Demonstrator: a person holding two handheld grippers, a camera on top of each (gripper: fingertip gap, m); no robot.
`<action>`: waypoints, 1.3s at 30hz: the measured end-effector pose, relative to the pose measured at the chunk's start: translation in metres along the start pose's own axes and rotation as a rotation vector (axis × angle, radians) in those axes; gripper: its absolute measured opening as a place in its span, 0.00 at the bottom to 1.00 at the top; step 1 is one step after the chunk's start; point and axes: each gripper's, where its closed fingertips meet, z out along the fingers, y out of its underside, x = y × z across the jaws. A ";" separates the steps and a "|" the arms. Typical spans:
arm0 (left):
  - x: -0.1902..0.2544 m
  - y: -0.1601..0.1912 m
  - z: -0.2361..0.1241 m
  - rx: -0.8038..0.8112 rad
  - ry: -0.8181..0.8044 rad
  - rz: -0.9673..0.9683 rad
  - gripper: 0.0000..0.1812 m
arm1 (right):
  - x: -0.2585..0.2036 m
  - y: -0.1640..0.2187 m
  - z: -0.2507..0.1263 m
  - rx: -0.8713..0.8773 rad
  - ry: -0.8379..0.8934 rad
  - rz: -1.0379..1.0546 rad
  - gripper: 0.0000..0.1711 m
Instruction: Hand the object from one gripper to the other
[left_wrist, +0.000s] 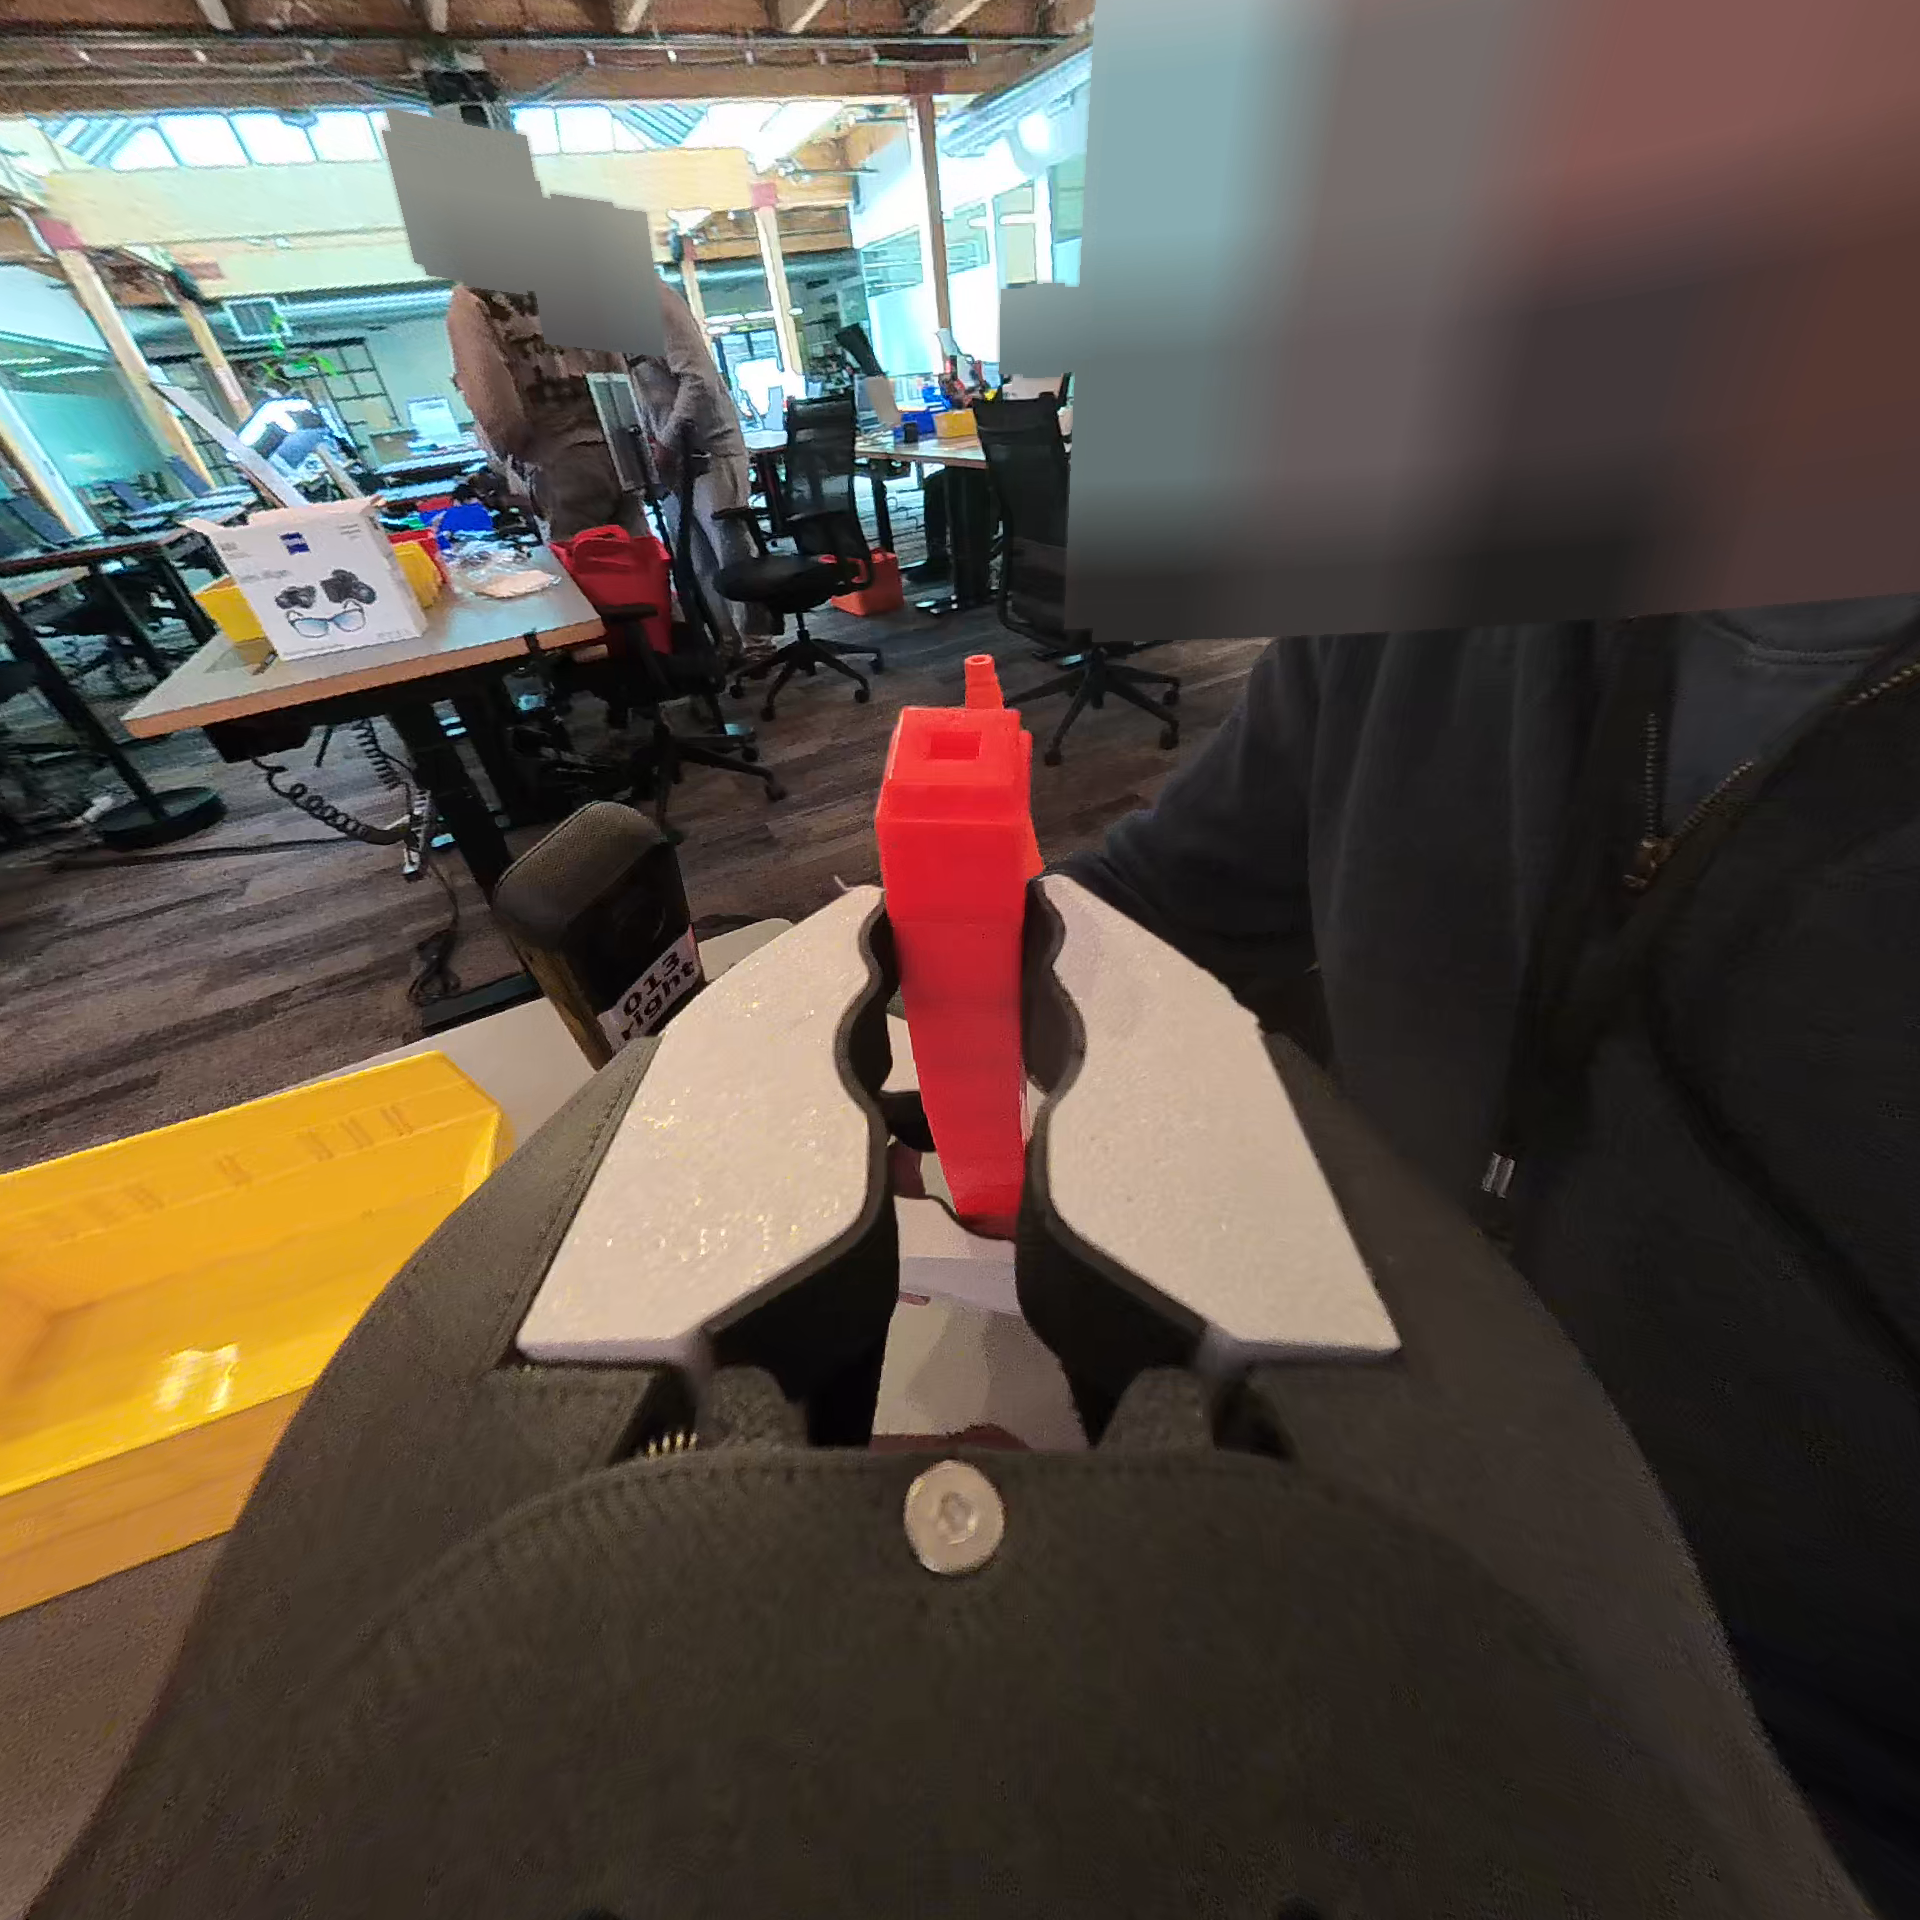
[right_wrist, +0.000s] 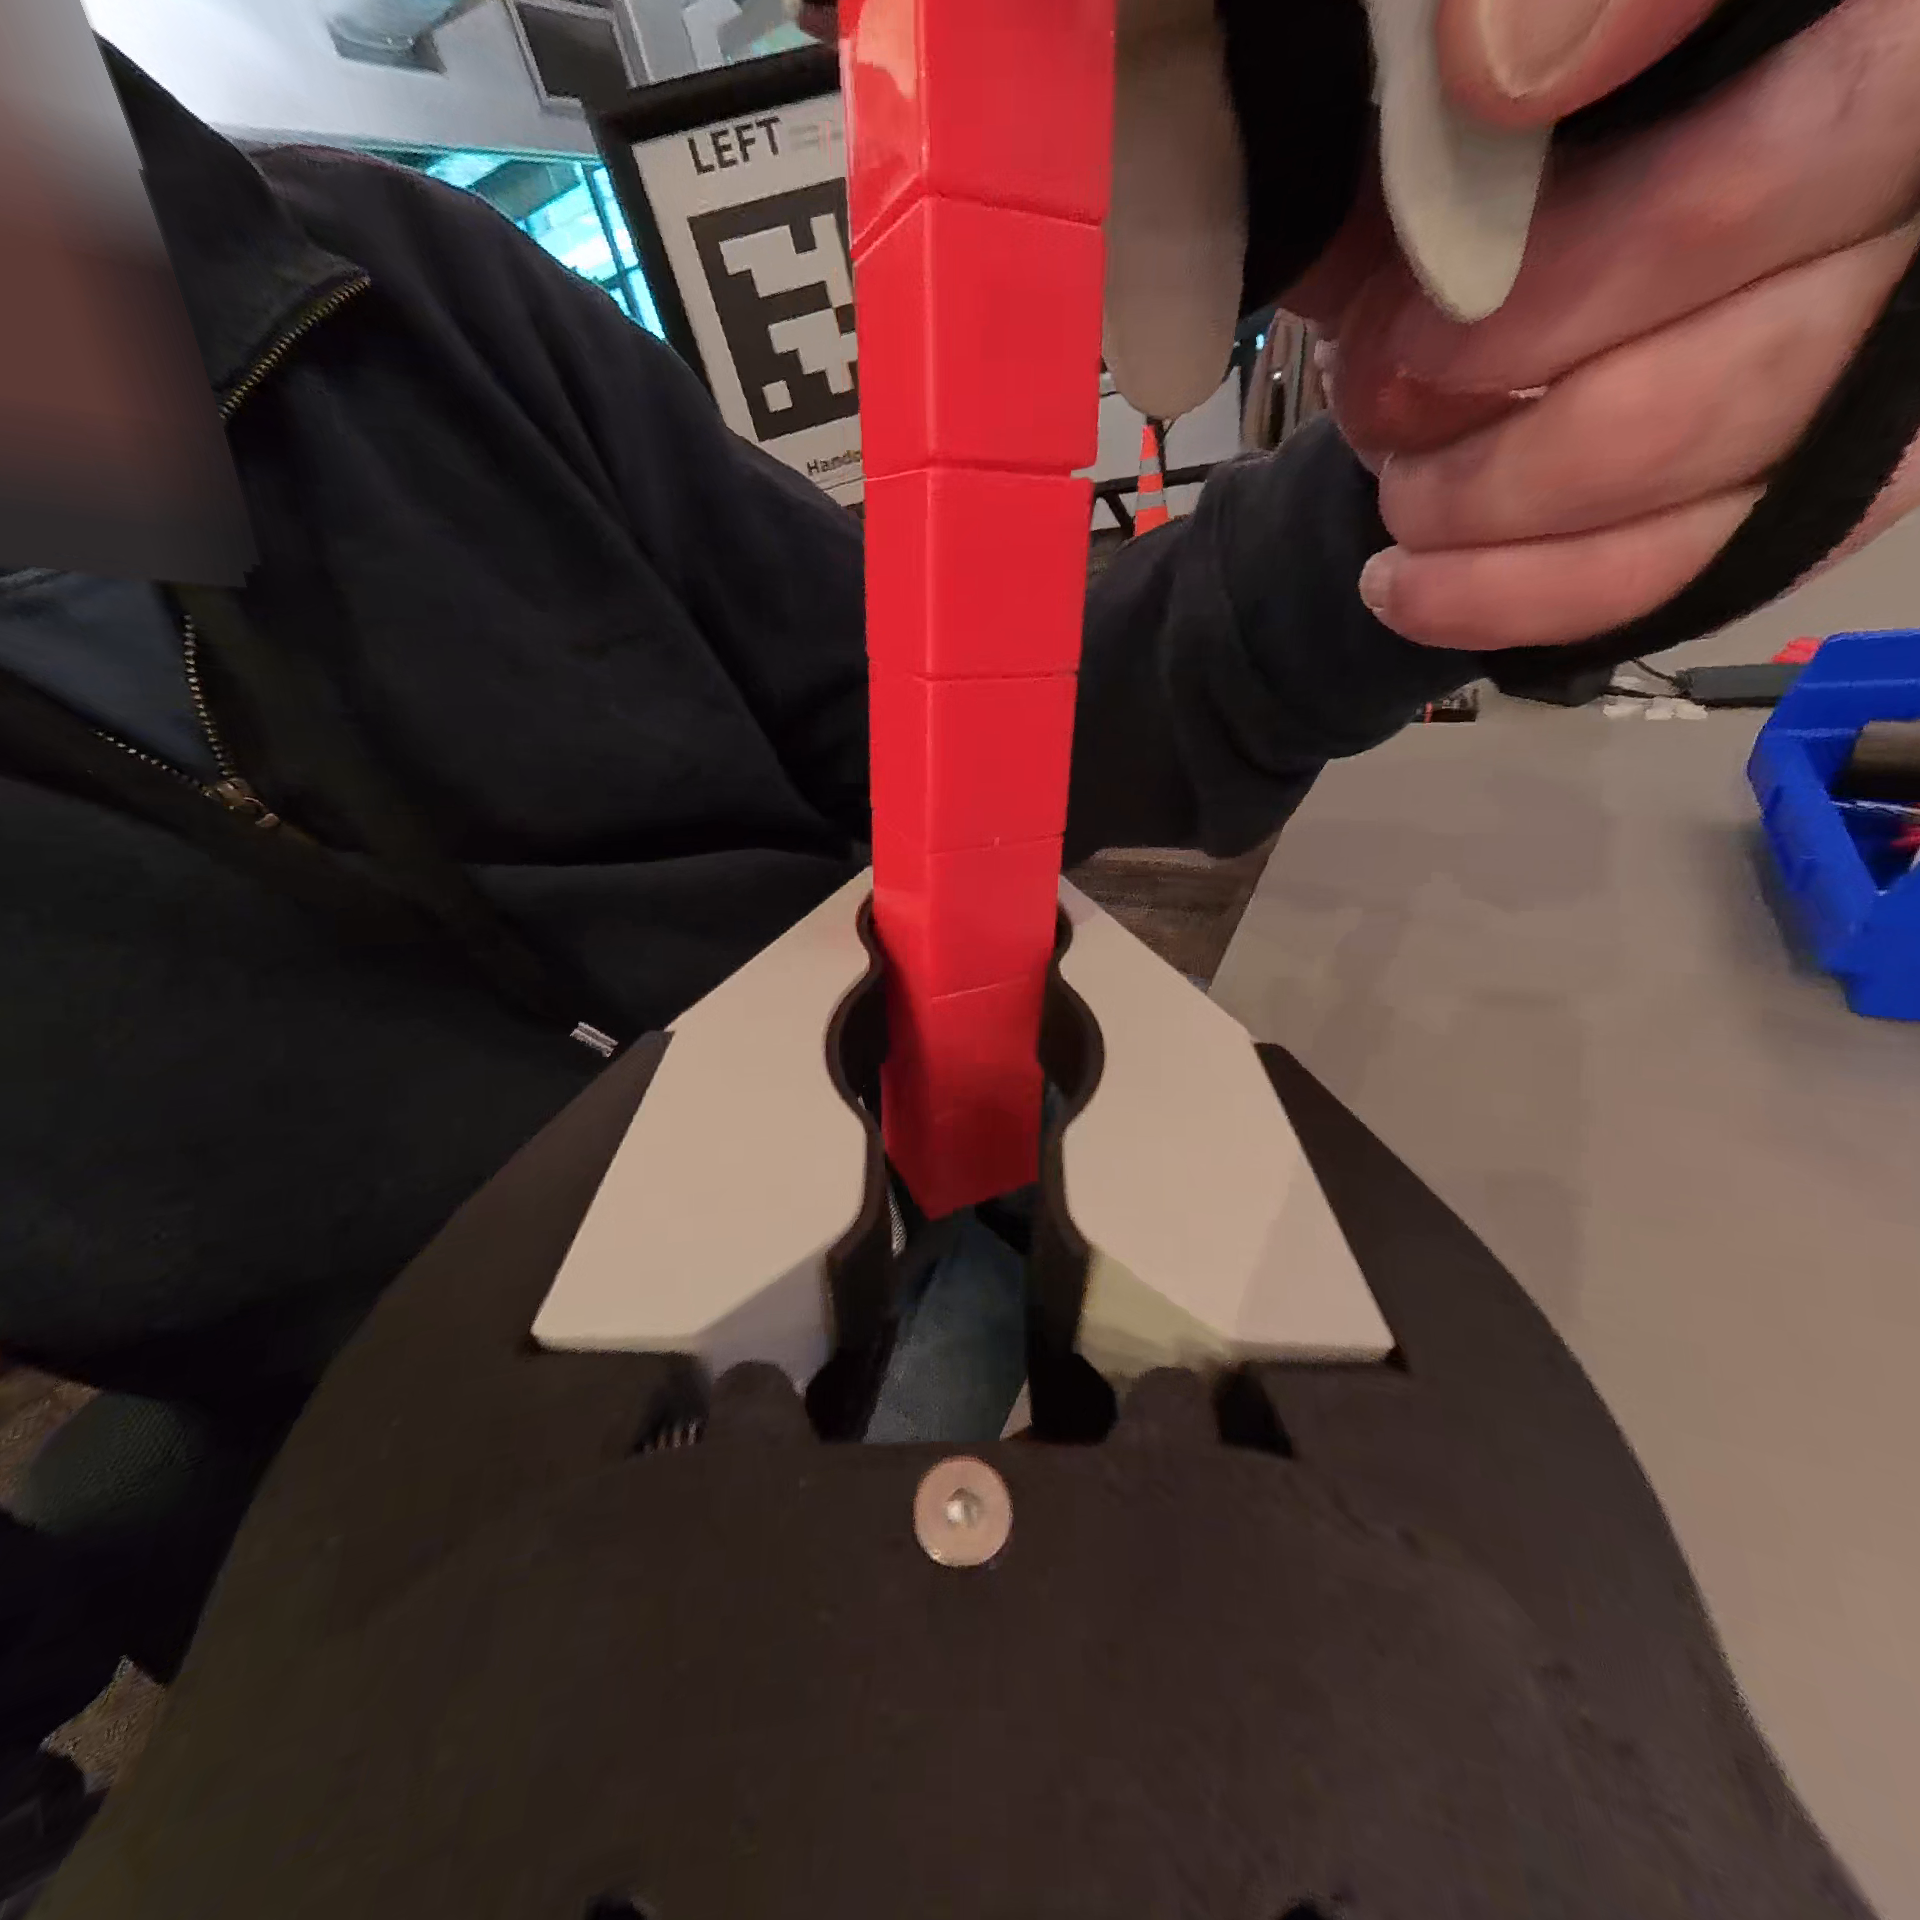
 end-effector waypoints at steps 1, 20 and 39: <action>-0.001 0.001 -0.002 0.001 0.000 -0.004 0.13 | 0.001 -0.001 0.000 0.008 0.014 -0.003 0.13; -0.028 0.020 -0.019 0.105 -0.330 -0.083 0.23 | 0.066 -0.005 -0.024 -0.084 0.723 -0.264 0.12; 0.032 0.006 0.000 -0.018 0.133 0.015 0.14 | -0.002 -0.002 0.029 -0.048 0.003 -0.068 0.14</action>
